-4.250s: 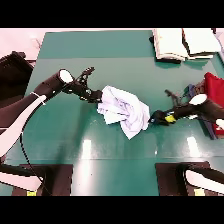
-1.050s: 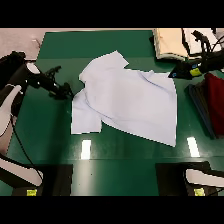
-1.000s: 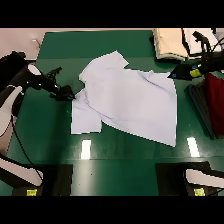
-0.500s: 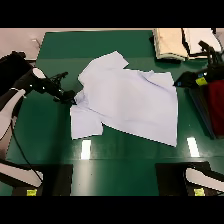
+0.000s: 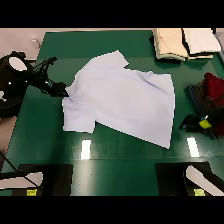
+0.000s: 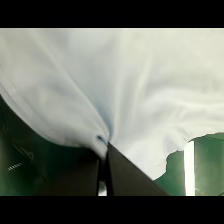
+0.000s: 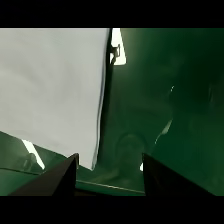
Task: Fold the shirts.
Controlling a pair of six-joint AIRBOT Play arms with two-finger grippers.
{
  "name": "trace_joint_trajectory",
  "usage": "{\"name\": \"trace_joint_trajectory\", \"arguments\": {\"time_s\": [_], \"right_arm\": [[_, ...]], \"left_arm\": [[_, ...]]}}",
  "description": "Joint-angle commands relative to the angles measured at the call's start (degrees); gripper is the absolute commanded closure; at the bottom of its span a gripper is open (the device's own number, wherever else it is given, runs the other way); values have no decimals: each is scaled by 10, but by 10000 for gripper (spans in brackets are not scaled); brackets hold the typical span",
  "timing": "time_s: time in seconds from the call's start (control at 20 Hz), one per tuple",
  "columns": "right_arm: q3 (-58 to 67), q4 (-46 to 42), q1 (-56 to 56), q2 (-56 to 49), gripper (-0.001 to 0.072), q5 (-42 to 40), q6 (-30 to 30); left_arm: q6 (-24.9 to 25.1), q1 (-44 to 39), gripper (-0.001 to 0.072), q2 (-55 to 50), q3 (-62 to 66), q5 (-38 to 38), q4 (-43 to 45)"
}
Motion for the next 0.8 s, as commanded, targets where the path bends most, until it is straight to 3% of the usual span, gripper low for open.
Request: {"name": "trace_joint_trajectory", "arguments": {"time_s": [0.0,0.5,0.65,0.75], "right_arm": [[-99,11,11,25,244,-5,9],[-136,43,167,28,272,-97,89],[-136,44,198,28,420,-99,90],[-136,44,230,29,574,-106,88]], "left_arm": [[-4,-1,682,12,0,-1,0],[-4,-1,682,12,0,-3,-1],[-4,-1,682,12,0,-4,-1],[-4,-1,682,12,0,-4,-1]]}}
